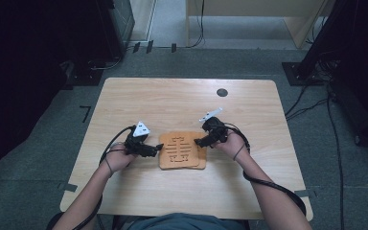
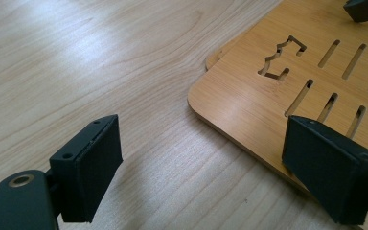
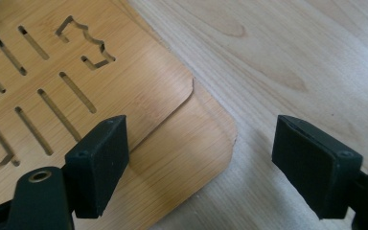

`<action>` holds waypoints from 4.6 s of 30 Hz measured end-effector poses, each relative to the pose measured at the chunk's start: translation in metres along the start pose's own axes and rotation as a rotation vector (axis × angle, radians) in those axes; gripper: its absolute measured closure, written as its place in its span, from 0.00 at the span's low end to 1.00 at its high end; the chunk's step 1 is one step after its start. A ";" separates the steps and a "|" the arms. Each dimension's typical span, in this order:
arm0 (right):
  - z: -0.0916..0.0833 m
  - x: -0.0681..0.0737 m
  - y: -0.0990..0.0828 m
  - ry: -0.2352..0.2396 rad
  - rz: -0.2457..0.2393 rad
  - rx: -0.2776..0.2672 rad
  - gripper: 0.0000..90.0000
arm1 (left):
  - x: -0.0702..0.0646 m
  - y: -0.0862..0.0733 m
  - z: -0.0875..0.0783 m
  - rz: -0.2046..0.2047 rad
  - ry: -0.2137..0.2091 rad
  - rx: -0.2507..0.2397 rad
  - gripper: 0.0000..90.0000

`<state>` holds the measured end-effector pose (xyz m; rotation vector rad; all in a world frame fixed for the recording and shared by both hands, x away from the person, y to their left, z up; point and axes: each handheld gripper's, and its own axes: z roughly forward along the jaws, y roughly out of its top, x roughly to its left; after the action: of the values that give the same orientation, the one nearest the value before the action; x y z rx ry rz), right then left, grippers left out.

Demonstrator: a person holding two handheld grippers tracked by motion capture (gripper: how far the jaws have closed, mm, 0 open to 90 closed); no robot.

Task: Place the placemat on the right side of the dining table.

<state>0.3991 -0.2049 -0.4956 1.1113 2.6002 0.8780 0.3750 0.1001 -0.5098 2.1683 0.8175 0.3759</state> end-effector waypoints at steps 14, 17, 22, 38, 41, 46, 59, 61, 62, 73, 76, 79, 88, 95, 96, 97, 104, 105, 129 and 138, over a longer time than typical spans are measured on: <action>-0.009 0.006 0.008 0.031 0.067 -0.037 0.22 | 0.002 -0.002 0.000 -0.042 -0.013 -0.001 0.14; -0.009 0.008 0.009 0.032 0.068 -0.030 0.22 | 0.003 -0.003 0.001 -0.034 -0.015 -0.002 0.14; -0.011 0.012 0.011 0.039 0.071 -0.026 0.22 | 0.003 -0.004 0.002 -0.016 -0.003 0.016 0.14; 0.000 0.027 0.015 0.080 0.066 0.011 0.22 | 0.004 -0.005 0.003 -0.052 -0.007 0.019 0.14; 0.003 0.029 0.016 0.101 0.072 0.021 0.22 | 0.004 -0.005 0.003 -0.056 -0.010 0.018 0.14; 0.008 0.032 0.018 0.123 0.095 0.032 0.20 | 0.004 -0.005 0.004 -0.064 -0.013 0.018 0.14; 0.008 0.036 0.022 0.104 0.082 0.013 0.21 | 0.005 -0.006 0.004 -0.072 -0.023 0.017 0.12; 0.006 0.036 0.022 0.105 0.084 0.011 0.21 | 0.004 -0.006 0.004 -0.072 -0.022 0.017 0.12; 0.001 0.036 0.024 0.115 0.088 -0.005 0.22 | 0.004 -0.006 0.004 -0.070 -0.022 0.019 0.12; -0.017 0.042 0.032 0.131 0.118 0.007 0.23 | 0.003 -0.006 0.005 -0.071 -0.030 0.016 0.12; -0.023 0.043 0.034 0.147 0.126 0.001 0.24 | 0.002 -0.005 0.005 -0.073 -0.031 0.013 0.12; -0.028 0.043 0.036 0.154 0.136 0.002 0.25 | 0.001 -0.005 0.006 -0.072 -0.032 0.015 0.12; -0.055 0.052 0.045 0.193 0.160 -0.011 0.34 | -0.006 -0.004 0.009 -0.009 -0.011 0.041 0.12; -0.047 0.063 0.046 0.244 0.165 0.027 0.37 | -0.009 -0.003 0.010 0.006 -0.020 0.040 0.13; -0.044 0.063 0.046 0.243 0.170 0.036 0.37 | -0.009 -0.003 0.010 0.007 -0.020 0.040 0.13; -0.041 0.062 0.045 0.246 0.182 0.041 0.37 | -0.009 -0.003 0.010 0.007 -0.020 0.040 0.13; -0.029 0.049 0.042 0.300 0.278 0.034 0.28 | -0.010 -0.003 0.010 0.007 -0.022 0.040 0.13; -0.028 0.049 0.041 0.302 0.277 0.036 0.31 | -0.010 -0.003 0.010 0.007 -0.022 0.040 0.13; -0.035 0.042 0.048 0.412 0.444 0.126 0.86 | -0.003 -0.004 0.008 -0.027 -0.047 0.029 0.13; -0.045 0.033 0.048 0.432 0.480 0.116 0.95 | 0.005 -0.007 0.004 -0.062 -0.061 0.019 0.13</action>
<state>0.3878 -0.1754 -0.4294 1.8048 2.7865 1.1867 0.3774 0.1042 -0.5175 2.1561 0.8550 0.2700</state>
